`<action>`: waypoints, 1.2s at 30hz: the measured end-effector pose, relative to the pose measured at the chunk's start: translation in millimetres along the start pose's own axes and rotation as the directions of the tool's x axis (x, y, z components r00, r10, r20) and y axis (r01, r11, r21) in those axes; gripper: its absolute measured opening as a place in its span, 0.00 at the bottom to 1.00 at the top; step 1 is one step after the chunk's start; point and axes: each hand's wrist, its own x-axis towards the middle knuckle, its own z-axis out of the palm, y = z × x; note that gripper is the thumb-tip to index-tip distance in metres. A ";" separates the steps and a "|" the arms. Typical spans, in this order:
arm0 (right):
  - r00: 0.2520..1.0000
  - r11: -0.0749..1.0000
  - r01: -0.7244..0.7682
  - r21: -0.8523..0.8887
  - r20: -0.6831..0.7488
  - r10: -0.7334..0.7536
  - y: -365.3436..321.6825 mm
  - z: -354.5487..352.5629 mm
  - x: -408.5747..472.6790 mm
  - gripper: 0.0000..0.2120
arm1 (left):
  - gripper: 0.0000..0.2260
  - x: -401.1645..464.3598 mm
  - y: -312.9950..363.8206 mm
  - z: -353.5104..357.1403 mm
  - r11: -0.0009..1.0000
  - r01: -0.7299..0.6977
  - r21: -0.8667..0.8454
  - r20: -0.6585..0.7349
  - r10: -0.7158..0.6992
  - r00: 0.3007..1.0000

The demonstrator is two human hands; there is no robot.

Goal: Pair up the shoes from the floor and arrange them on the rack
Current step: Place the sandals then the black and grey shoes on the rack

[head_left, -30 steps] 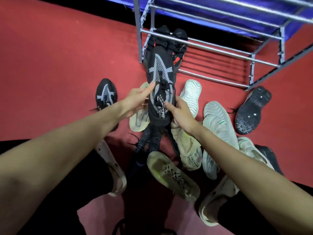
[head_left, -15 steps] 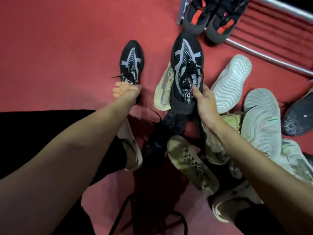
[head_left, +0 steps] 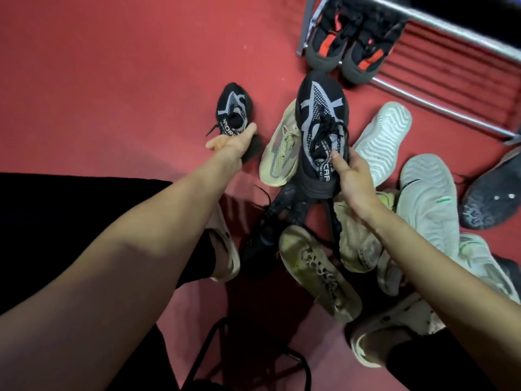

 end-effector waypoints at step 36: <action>0.873 0.985 -0.105 0.135 -0.462 0.157 36.2 -286.4 100.6 0.15 | 0.18 -176.1 31.3 260.6 0.734 -0.640 0.228 0.662 0.365 0.655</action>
